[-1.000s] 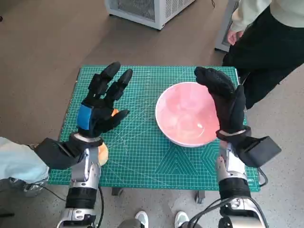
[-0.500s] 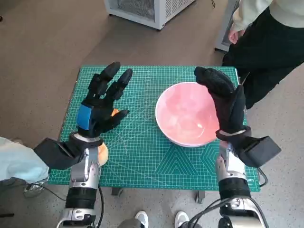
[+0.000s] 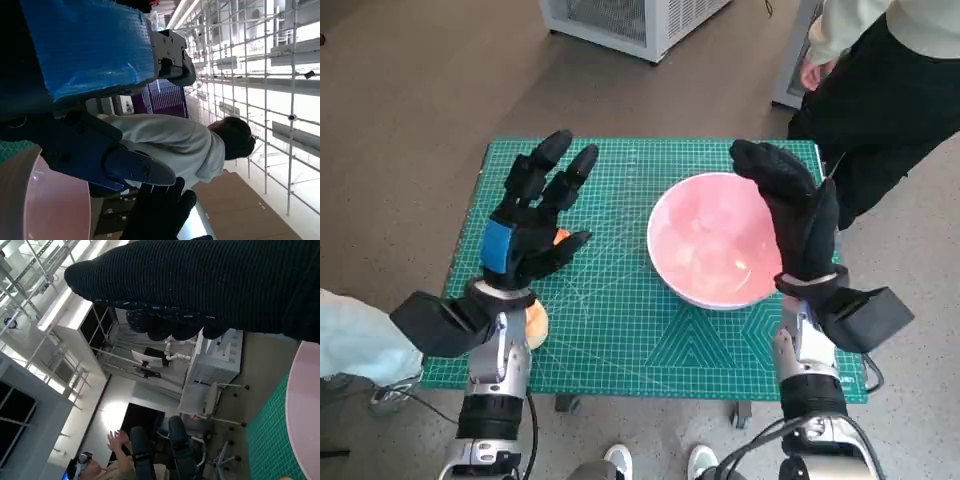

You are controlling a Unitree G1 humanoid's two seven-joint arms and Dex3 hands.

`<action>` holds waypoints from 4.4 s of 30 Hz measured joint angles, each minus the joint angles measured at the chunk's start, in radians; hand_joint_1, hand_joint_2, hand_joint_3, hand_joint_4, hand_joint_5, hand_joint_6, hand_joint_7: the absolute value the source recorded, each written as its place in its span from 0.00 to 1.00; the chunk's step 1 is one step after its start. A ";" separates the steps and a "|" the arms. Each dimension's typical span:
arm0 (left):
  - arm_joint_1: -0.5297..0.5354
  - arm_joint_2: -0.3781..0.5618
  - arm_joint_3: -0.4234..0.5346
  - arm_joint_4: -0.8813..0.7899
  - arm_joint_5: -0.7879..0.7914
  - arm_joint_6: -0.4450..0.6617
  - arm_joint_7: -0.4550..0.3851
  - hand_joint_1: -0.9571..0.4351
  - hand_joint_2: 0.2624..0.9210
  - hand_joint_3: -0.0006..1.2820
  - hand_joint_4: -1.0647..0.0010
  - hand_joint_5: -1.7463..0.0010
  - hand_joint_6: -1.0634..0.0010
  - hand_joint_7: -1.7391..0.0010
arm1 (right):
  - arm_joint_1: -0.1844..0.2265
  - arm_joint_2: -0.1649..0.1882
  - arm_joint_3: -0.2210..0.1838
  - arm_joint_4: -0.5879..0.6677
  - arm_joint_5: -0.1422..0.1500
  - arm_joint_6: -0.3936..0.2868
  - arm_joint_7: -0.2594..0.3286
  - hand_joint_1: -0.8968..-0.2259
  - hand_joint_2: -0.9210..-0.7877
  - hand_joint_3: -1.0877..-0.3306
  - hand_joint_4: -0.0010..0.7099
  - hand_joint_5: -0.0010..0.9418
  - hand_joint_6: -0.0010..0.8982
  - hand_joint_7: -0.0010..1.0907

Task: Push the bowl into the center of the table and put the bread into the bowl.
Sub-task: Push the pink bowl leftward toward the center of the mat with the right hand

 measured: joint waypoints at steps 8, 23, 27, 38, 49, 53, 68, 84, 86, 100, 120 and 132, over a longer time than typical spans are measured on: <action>0.000 0.000 0.001 0.000 0.000 0.001 0.001 0.39 1.00 0.08 0.65 1.00 0.87 0.71 | 0.000 -0.012 -0.022 0.001 0.011 0.001 0.013 0.23 0.00 0.38 0.23 0.00 0.02 0.50; 0.000 0.001 0.006 0.000 0.000 0.011 0.011 0.37 1.00 0.09 0.66 1.00 0.87 0.71 | 0.000 -0.054 -0.089 0.034 0.044 -0.003 0.031 0.26 0.00 0.40 0.26 0.01 0.03 0.50; 0.001 0.000 0.006 0.000 0.000 0.018 0.018 0.37 1.00 0.09 0.66 1.00 0.87 0.71 | -0.003 -0.075 -0.120 0.077 0.044 -0.021 0.029 0.28 0.00 0.41 0.27 0.01 0.03 0.49; 0.007 0.000 0.004 -0.002 0.001 0.020 0.033 0.36 1.00 0.09 0.66 1.00 0.87 0.71 | -0.023 -0.128 -0.181 0.209 0.037 -0.057 -0.017 0.33 0.00 0.37 0.28 0.01 0.07 0.43; 0.007 0.000 0.005 0.005 0.003 0.012 0.033 0.36 1.00 0.09 0.66 1.00 0.87 0.72 | -0.054 -0.169 -0.203 0.340 -0.003 -0.052 -0.118 0.36 0.00 0.29 0.27 0.00 0.10 0.41; 0.006 0.001 0.006 0.013 0.005 0.007 0.035 0.36 1.00 0.09 0.66 1.00 0.87 0.72 | -0.068 -0.183 -0.214 0.388 -0.005 -0.016 -0.152 0.36 0.00 0.30 0.27 0.00 0.10 0.40; 0.006 0.003 0.005 0.020 0.012 0.000 0.040 0.34 1.00 0.09 0.66 1.00 0.87 0.73 | -0.119 -0.154 -0.259 0.495 -0.001 0.237 -0.205 0.34 0.00 0.37 0.27 0.00 0.20 0.27; 0.007 0.017 0.006 0.020 0.011 0.001 0.031 0.34 1.00 0.08 0.65 1.00 0.85 0.73 | -0.170 -0.079 -0.262 0.513 -0.005 0.398 -0.246 0.43 0.00 0.29 0.28 0.00 0.24 0.23; 0.008 0.021 0.006 0.019 0.012 -0.001 0.030 0.33 1.00 0.08 0.65 1.00 0.85 0.74 | -0.176 -0.073 -0.262 0.513 -0.005 0.406 -0.248 0.44 0.00 0.28 0.28 0.00 0.24 0.23; 0.037 0.041 0.015 -0.011 0.014 -0.017 0.034 0.32 1.00 0.07 0.64 1.00 0.81 0.77 | -0.219 -0.018 -0.260 0.517 -0.010 0.438 -0.249 0.41 0.00 0.28 0.28 0.00 0.25 0.20; 0.076 0.044 0.023 -0.057 0.032 -0.017 0.061 0.32 1.00 0.07 0.65 1.00 0.80 0.79 | -0.265 0.051 -0.272 0.524 -0.023 0.491 -0.254 0.45 0.00 0.29 0.28 0.00 0.29 0.18; 0.091 0.043 0.023 -0.064 0.032 -0.017 0.064 0.32 1.00 0.08 0.66 1.00 0.79 0.81 | -0.289 0.064 -0.286 0.526 -0.024 0.515 -0.261 0.43 0.00 0.31 0.28 0.00 0.31 0.17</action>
